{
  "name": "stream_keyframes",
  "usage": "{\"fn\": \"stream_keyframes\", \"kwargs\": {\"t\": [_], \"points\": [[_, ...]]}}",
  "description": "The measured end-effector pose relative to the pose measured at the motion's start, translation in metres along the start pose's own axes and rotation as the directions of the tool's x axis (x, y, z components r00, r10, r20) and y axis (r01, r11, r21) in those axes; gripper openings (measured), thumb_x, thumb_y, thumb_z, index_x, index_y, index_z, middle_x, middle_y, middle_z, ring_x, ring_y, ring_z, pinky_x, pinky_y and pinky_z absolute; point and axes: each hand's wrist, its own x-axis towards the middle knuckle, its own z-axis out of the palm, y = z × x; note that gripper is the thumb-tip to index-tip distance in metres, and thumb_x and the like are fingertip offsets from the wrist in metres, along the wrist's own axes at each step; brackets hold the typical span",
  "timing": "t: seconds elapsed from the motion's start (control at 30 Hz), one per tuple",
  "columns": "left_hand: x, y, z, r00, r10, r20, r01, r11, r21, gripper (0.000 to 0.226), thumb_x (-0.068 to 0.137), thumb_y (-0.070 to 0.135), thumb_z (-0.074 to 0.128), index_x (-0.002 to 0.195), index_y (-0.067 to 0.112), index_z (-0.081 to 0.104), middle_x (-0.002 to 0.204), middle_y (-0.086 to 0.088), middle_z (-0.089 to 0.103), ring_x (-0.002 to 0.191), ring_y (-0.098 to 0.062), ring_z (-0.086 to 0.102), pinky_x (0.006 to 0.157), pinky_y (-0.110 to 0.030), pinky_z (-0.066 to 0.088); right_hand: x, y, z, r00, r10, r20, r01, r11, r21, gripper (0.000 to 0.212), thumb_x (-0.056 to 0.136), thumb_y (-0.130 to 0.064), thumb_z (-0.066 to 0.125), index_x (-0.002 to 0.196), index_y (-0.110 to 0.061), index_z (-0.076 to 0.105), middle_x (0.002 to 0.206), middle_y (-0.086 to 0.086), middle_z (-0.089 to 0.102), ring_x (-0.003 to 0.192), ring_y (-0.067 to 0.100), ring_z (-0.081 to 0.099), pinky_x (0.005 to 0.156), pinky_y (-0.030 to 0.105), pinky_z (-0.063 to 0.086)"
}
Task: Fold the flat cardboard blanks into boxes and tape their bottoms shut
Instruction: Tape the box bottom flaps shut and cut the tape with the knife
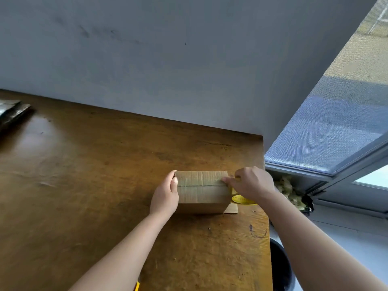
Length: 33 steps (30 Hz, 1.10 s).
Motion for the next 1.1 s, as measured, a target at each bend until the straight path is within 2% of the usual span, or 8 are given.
{"fn": "stream_keyframes", "kwargs": {"t": [0.23, 0.43, 0.53, 0.6, 0.73, 0.8, 0.93, 1.1], "points": [[0.001, -0.003, -0.001, 0.996, -0.044, 0.074, 0.044, 0.999, 0.006, 0.058, 0.093, 0.057, 0.04, 0.143, 0.027, 0.037, 0.143, -0.002, 0.048, 0.128, -0.024, 0.047, 0.099, -0.038, 0.044, 0.001, 0.004, 0.009, 0.999, 0.012, 0.049, -0.016, 0.997, 0.082, 0.054, 0.084, -0.076, 0.038, 0.069, -0.028, 0.057, 0.074, -0.008, 0.061, 0.069, 0.014, 0.057, 0.047, 0.023, 0.034], [0.026, 0.015, -0.012, 0.993, -0.014, 0.115, 0.002, 0.995, 0.103, 0.049, 0.097, 0.048, 0.04, 0.144, 0.032, 0.038, 0.146, 0.0, 0.046, 0.129, -0.023, 0.047, 0.097, -0.037, 0.047, -0.008, -0.013, 0.014, 0.989, 0.123, 0.083, -0.133, 0.983, 0.125, 0.052, 0.086, -0.072, 0.039, 0.077, -0.027, 0.063, 0.073, -0.007, 0.053, 0.067, 0.017, 0.048, 0.048, 0.025, 0.031], [0.019, 0.025, -0.016, 0.955, 0.29, -0.057, -0.212, 0.807, 0.552, 0.05, 0.098, 0.045, 0.039, 0.145, 0.027, 0.038, 0.144, -0.004, 0.045, 0.126, -0.023, 0.046, 0.094, -0.037, 0.044, -0.02, -0.028, 0.022, 0.97, 0.237, 0.052, -0.242, 0.953, 0.182, 0.051, 0.088, -0.069, 0.04, 0.075, -0.024, 0.062, 0.066, -0.008, 0.053, 0.059, 0.013, 0.048, 0.046, 0.025, 0.031], [0.002, 0.03, -0.007, 0.886, 0.464, -0.029, -0.337, 0.684, 0.647, 0.049, 0.096, 0.045, 0.041, 0.138, 0.02, 0.046, 0.136, -0.006, 0.05, 0.121, -0.024, 0.046, 0.093, -0.037, 0.042, -0.026, -0.035, 0.024, 0.947, 0.317, 0.049, -0.32, 0.922, 0.219, 0.052, 0.088, -0.069, 0.042, 0.072, -0.023, 0.061, 0.061, -0.01, 0.051, 0.054, 0.008, 0.045, 0.044, 0.023, 0.028], [-0.018, 0.024, 0.015, 0.924, 0.337, 0.181, -0.37, 0.669, 0.645, 0.07, 0.096, 0.058, 0.018, 0.152, 0.016, 0.018, 0.16, -0.005, 0.014, 0.146, -0.025, 0.011, 0.117, -0.042, 0.012, -0.034, -0.054, 0.027, 0.919, 0.369, 0.137, -0.393, 0.879, 0.27, 0.054, 0.091, -0.063, 0.041, 0.086, -0.016, 0.067, 0.076, 0.0, 0.059, 0.067, 0.02, 0.053, 0.05, 0.026, 0.032], [-0.005, 0.018, 0.01, 0.92, 0.304, 0.247, -0.392, 0.685, 0.614, 0.067, 0.098, 0.053, 0.015, 0.153, 0.017, 0.002, 0.161, -0.001, -0.005, 0.148, -0.019, -0.008, 0.117, -0.041, -0.006, -0.038, -0.063, 0.027, 0.917, 0.335, 0.215, -0.392, 0.855, 0.34, 0.048, 0.094, -0.051, 0.041, 0.093, -0.011, 0.067, 0.085, 0.005, 0.06, 0.076, 0.024, 0.054, 0.058, 0.028, 0.037], [0.033, 0.019, -0.016, 0.897, 0.201, 0.394, -0.412, 0.702, 0.58, 0.06, 0.101, 0.04, 0.022, 0.153, 0.026, -0.003, 0.159, 0.006, -0.019, 0.145, -0.013, -0.02, 0.112, -0.051, -0.015, -0.052, -0.084, 0.02, 0.878, 0.185, 0.442, -0.465, 0.546, 0.696, 0.022, 0.091, -0.031, 0.047, 0.089, -0.017, 0.064, 0.083, -0.001, 0.062, 0.072, 0.013, 0.056, 0.061, 0.025, 0.043], [0.056, 0.014, -0.034, 0.838, 0.176, 0.516, -0.475, 0.699, 0.534, 0.059, 0.101, 0.039, 0.023, 0.151, 0.031, -0.007, 0.156, 0.009, -0.024, 0.141, -0.008, -0.026, 0.112, -0.05, -0.017, -0.068, -0.106, 0.042, 0.904, 0.136, 0.406, -0.427, 0.36, 0.83, 0.019, 0.095, -0.041, 0.05, 0.094, -0.026, 0.062, 0.094, -0.002, 0.068, 0.088, 0.017, 0.065, 0.085, 0.038, 0.053]]}}
